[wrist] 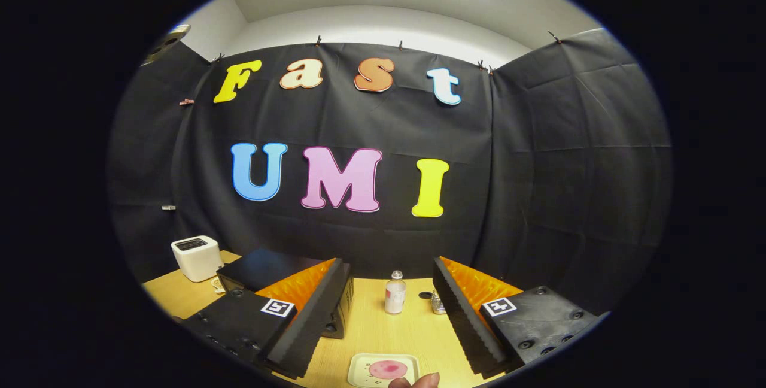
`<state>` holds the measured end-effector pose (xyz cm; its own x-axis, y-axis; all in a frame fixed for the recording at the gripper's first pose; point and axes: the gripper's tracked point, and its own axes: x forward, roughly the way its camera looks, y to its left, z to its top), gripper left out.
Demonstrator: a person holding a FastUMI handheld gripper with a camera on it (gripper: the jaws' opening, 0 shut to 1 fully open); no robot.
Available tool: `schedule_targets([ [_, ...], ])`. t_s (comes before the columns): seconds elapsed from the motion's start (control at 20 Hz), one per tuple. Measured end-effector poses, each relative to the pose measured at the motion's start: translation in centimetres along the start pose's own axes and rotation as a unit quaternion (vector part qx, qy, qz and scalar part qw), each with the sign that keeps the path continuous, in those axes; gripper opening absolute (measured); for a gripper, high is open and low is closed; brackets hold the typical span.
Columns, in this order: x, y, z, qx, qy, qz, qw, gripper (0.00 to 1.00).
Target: Open the toaster oven, put the food inside, and close the toaster oven door.
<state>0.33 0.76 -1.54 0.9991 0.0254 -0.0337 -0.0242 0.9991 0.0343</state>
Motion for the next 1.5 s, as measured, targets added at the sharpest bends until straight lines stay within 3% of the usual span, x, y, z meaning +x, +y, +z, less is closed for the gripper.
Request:
schedule_targets([
  [0.35,0.5,4.5,-1.5,0.005,0.010,0.035,0.999,0.98],
  [0.9,3.0,17.8,-5.4,0.032,0.049,0.093,0.994,0.98],
  [1.5,7.6,26.7,-13.8,0.036,0.144,0.081,0.986,0.98],
])
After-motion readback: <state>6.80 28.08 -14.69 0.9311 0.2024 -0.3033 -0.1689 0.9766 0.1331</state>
